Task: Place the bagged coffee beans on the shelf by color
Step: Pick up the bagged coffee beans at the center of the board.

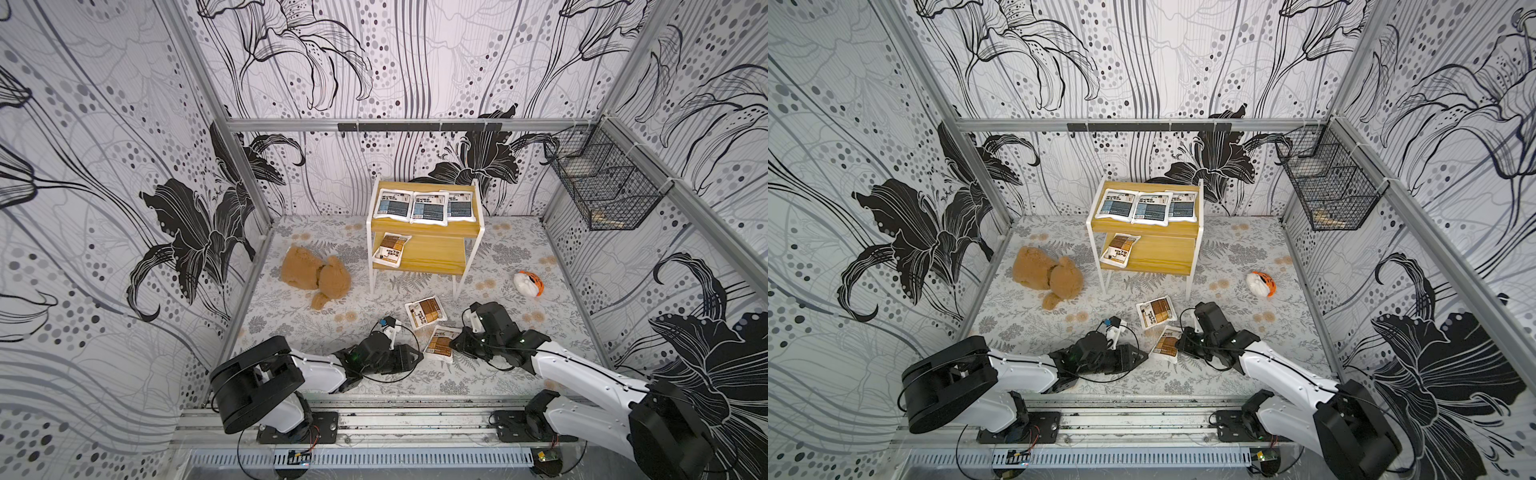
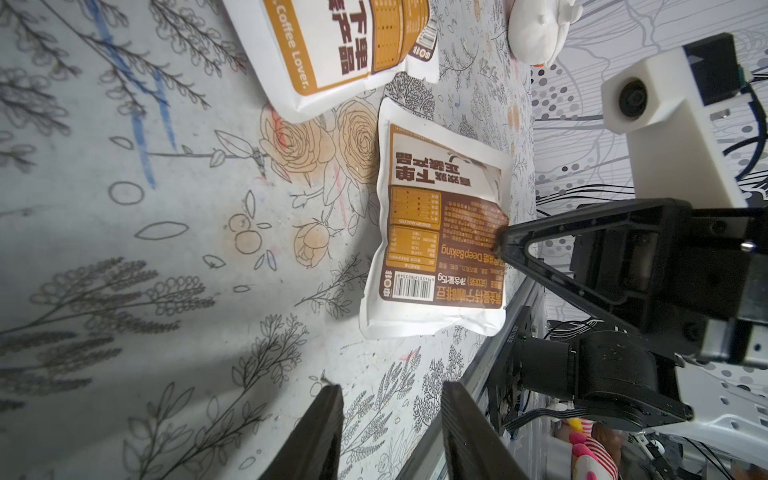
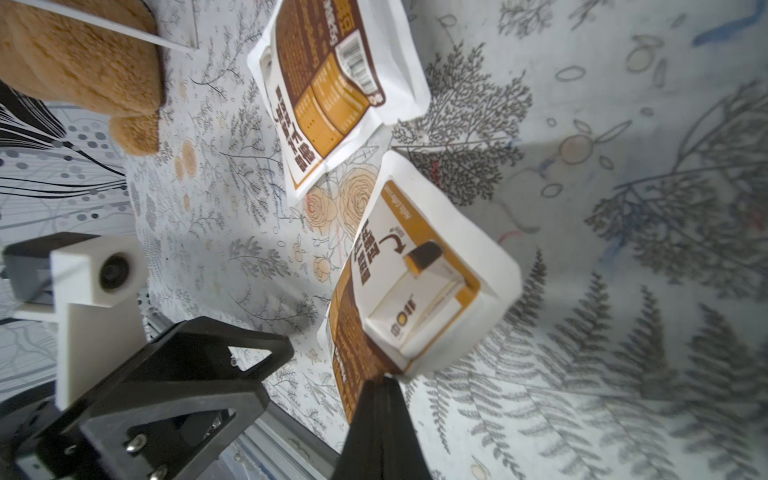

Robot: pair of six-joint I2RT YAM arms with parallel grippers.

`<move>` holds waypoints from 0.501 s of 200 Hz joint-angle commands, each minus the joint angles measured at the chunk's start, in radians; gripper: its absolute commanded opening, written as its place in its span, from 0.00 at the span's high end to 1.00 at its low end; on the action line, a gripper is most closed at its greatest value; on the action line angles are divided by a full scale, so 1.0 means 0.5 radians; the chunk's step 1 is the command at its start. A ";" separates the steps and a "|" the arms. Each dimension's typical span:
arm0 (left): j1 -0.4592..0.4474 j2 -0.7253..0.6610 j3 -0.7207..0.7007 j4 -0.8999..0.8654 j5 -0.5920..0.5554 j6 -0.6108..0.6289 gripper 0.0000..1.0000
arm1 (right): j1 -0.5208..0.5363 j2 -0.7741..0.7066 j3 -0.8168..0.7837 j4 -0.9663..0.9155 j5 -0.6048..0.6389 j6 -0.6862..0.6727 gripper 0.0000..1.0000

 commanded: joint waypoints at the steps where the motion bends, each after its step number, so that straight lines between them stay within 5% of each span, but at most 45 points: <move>1: -0.011 -0.073 -0.030 -0.010 -0.039 -0.002 0.56 | -0.005 -0.094 0.060 -0.174 0.052 -0.191 1.00; 38: -0.005 -0.187 -0.050 0.021 -0.062 -0.070 0.53 | -0.005 -0.365 -0.050 0.031 -0.006 -0.147 1.00; 100: -0.025 -0.482 -0.054 0.234 -0.126 -0.363 0.39 | -0.006 -0.692 -0.189 0.414 0.114 0.397 1.00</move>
